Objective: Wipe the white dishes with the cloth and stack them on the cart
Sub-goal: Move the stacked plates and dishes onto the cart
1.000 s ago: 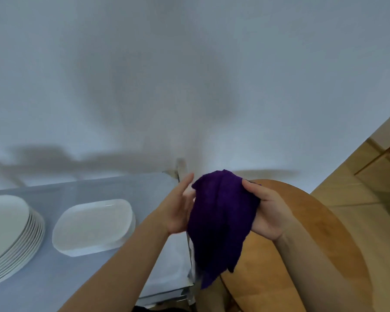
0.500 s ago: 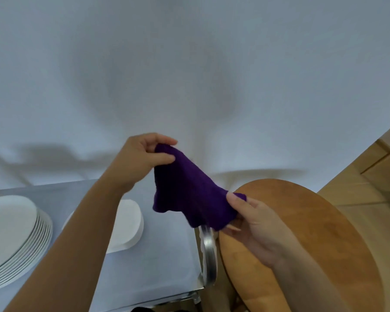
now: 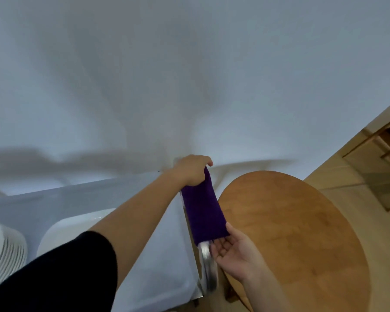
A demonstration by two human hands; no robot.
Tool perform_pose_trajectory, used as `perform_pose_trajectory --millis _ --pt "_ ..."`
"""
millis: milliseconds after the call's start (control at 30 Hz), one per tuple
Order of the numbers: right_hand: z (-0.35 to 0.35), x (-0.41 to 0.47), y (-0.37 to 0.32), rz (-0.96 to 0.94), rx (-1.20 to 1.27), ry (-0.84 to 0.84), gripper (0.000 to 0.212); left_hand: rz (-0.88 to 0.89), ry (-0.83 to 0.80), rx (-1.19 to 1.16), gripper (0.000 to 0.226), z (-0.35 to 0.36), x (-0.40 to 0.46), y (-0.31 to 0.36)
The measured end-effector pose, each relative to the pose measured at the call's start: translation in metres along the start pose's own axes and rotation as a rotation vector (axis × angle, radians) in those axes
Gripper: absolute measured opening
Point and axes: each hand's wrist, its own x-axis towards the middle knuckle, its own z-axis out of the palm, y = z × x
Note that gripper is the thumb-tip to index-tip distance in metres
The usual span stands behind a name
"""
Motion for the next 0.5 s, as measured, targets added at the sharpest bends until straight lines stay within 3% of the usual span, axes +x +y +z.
perform_pose_trajectory --millis 67,200,367,500 --pt "-0.004 0.005 -0.002 -0.036 0.111 -0.003 0.034 0.048 -0.017 -0.012 0.054 0.006 0.014 0.004" --pt "-0.009 0.015 0.0 -0.022 0.03 0.093 0.018 0.077 -0.084 0.013 0.044 0.028 0.027 -0.001" --pt "-0.015 0.025 0.004 -0.052 0.187 0.164 0.016 0.038 0.081 -0.093 0.024 0.052 0.034 -0.007" --pt "-0.016 0.029 0.011 -0.04 0.299 0.145 0.016 0.098 0.078 -0.006 0.025 0.066 0.033 0.001"
